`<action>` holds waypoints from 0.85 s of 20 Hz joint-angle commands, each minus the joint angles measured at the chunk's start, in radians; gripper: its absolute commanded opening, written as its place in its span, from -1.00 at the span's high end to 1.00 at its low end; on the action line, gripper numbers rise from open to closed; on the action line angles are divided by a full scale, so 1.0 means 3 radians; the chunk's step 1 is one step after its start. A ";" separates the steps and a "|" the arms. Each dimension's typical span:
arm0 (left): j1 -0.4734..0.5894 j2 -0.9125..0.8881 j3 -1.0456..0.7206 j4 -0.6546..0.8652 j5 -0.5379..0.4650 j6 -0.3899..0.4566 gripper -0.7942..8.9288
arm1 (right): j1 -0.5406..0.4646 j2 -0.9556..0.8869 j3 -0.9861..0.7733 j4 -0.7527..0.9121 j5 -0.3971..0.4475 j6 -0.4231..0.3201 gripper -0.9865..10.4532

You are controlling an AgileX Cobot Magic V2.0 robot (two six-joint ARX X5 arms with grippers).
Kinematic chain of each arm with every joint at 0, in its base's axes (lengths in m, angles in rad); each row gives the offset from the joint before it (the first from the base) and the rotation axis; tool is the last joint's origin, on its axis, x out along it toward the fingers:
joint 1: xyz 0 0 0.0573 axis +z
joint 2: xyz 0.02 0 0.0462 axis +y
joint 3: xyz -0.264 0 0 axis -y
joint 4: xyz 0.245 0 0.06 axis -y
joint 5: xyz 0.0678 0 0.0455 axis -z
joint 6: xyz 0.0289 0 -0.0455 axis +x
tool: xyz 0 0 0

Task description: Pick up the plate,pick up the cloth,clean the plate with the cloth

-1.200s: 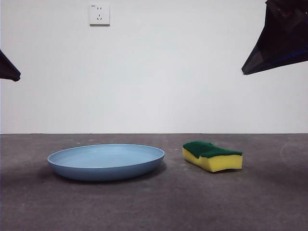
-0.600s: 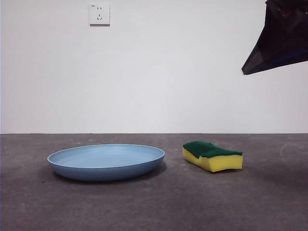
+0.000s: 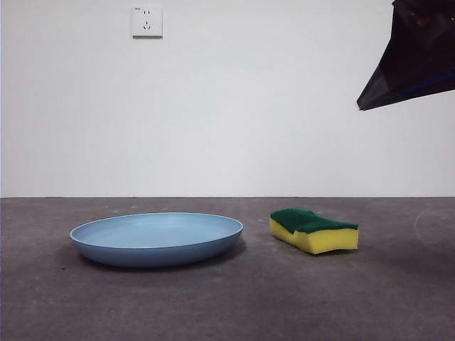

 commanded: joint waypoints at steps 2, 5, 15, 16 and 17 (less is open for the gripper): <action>0.0011 -0.0009 -0.0043 0.0003 0.0018 0.0005 0.84 | 0.0001 -0.0004 -0.0013 0.0025 0.0010 0.0022 0.83; 0.0011 -0.0009 -0.0043 0.0003 0.0019 0.0005 0.84 | 0.0001 -0.0004 -0.0013 0.0019 0.0010 0.0022 0.83; 0.0011 -0.0009 -0.0043 0.0003 0.0019 0.0005 0.84 | -0.0024 -0.0149 -0.0011 -0.0130 0.0052 -0.0038 0.83; 0.0011 -0.0009 -0.0043 0.0003 0.0019 0.0005 0.84 | -0.0083 -0.0312 -0.0013 -0.0251 0.0106 -0.0092 0.83; 0.0011 -0.0009 -0.0043 0.0003 0.0018 0.0005 0.84 | -0.0161 -0.0453 -0.0013 -0.0345 0.0095 -0.0188 0.83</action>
